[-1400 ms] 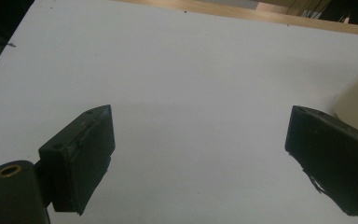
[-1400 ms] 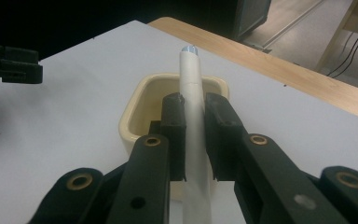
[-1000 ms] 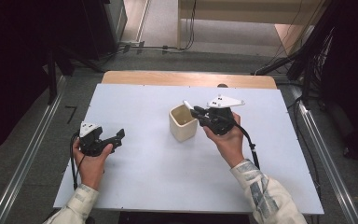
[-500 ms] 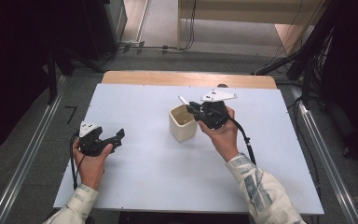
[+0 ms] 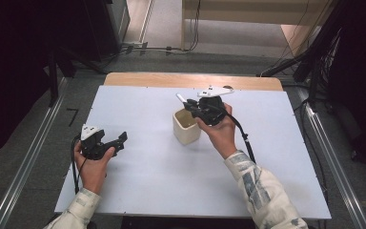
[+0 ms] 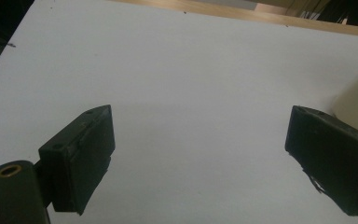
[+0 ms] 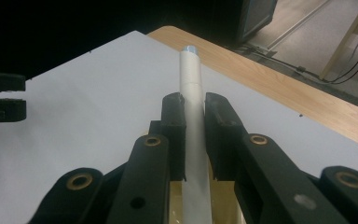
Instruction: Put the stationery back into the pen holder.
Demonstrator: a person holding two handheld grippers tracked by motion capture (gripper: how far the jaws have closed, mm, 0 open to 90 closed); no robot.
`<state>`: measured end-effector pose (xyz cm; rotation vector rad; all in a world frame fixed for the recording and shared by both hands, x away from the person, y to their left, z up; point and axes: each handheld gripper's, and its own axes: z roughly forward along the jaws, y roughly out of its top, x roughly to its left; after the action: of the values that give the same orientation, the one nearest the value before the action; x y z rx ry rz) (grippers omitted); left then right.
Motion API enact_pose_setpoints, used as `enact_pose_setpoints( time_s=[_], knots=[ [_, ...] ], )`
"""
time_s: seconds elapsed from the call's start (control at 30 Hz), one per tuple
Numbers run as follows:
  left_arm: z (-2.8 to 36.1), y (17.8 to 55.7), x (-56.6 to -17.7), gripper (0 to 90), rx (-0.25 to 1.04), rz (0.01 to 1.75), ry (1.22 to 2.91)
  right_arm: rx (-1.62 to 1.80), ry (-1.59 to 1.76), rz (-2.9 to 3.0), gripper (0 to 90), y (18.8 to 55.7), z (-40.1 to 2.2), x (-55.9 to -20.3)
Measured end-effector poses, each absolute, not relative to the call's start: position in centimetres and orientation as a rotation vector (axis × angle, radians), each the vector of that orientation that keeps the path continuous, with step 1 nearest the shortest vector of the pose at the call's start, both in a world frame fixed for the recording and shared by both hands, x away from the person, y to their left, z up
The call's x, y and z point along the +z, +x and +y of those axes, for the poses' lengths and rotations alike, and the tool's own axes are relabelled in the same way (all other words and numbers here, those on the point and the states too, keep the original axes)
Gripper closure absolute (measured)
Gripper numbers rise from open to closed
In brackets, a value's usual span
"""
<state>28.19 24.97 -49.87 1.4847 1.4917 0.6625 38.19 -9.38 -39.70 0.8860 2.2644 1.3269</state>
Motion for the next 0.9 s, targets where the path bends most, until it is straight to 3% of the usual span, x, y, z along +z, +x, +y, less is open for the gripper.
enact_pose_setpoints(
  time_s=[0.9],
  knots=[
    [25.1, 28.2, -49.9, 9.1, 0.656, 1.491, 1.482, 1.329, 0.886, 2.279, 76.4, 40.6, -6.9, -39.3]
  ],
)
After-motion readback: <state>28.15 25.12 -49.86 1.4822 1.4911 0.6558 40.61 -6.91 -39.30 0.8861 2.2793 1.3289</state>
